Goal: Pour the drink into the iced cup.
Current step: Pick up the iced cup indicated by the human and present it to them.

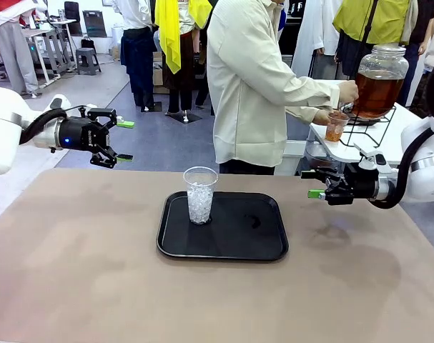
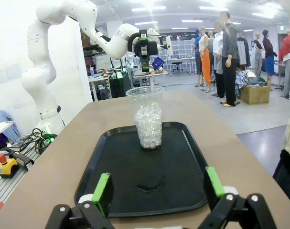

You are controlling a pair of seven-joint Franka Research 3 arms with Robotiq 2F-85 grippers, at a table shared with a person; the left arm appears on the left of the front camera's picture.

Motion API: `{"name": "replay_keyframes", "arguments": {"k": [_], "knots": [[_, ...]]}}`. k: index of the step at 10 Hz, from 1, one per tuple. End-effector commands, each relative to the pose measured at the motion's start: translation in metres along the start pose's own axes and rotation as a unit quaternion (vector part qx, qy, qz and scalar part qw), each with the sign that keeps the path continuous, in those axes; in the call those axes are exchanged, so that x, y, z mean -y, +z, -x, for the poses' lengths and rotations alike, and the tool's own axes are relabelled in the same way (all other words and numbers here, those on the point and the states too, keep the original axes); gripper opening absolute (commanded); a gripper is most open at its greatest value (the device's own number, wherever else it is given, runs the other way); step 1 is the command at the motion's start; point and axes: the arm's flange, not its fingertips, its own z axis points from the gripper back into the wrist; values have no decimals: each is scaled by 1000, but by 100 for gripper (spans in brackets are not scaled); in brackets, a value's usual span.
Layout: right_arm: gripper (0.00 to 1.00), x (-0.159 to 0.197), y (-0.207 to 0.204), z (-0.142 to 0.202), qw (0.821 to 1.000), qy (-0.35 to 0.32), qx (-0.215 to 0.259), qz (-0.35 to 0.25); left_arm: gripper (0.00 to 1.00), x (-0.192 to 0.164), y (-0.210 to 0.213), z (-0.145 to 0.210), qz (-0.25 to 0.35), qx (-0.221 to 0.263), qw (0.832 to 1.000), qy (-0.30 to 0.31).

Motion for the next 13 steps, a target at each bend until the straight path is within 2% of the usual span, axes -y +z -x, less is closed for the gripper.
{"name": "replay_keyframes", "arguments": {"k": [1,13], "knots": [[100,1,0,-2,1000,2,0,0,100,2,0,0,3,5,1000,5],[100,1,0,-2,1000,2,0,0,100,2,0,0,3,5,1000,5]]}}
